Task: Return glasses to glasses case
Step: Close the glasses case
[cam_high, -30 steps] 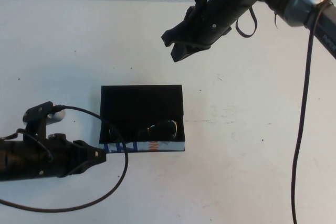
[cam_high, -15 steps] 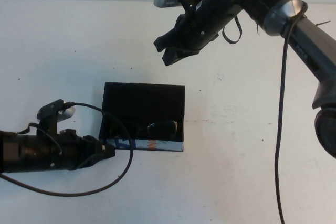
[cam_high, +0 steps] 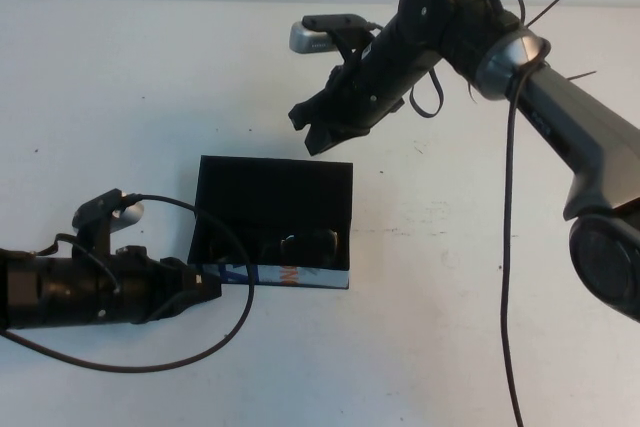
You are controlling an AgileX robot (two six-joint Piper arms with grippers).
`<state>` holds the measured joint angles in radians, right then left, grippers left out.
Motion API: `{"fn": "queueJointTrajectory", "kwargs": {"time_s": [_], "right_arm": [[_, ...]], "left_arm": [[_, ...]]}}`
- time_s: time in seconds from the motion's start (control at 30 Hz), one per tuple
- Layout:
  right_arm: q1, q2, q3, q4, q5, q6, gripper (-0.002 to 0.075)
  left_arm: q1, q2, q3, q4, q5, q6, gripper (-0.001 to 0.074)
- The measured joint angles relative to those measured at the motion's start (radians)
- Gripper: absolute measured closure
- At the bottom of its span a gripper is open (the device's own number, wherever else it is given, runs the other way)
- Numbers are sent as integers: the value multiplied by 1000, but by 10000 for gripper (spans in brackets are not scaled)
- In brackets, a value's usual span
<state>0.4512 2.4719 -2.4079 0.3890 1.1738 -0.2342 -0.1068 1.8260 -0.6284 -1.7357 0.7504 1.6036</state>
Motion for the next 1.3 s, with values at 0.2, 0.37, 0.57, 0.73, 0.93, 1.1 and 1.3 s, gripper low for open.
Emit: {"fn": "queueJointTrajectory", "kwargs": {"time_s": [0.2, 0.37, 0.57, 0.73, 0.93, 1.1, 1.3], "right_arm": [[0, 26, 0, 28, 50, -1, 734], [-2, 26, -1, 45, 52, -1, 734], [-2, 26, 3, 89, 52, -1, 734], [12, -16, 94, 96, 52, -5, 734], [42, -149, 259, 112, 52, -52, 734], [67, -220, 338, 126, 52, -65, 734], [121, -234, 409, 128, 52, -67, 734]], "left_arm": [[0, 0, 0, 0, 0, 0, 738], [0, 0, 0, 0, 0, 0, 738], [0, 0, 0, 0, 0, 0, 738], [0, 0, 0, 0, 0, 0, 738], [0, 0, 0, 0, 0, 1, 738], [0, 0, 0, 0, 0, 17, 738], [0, -26, 0, 37, -38, -11, 738]]}}
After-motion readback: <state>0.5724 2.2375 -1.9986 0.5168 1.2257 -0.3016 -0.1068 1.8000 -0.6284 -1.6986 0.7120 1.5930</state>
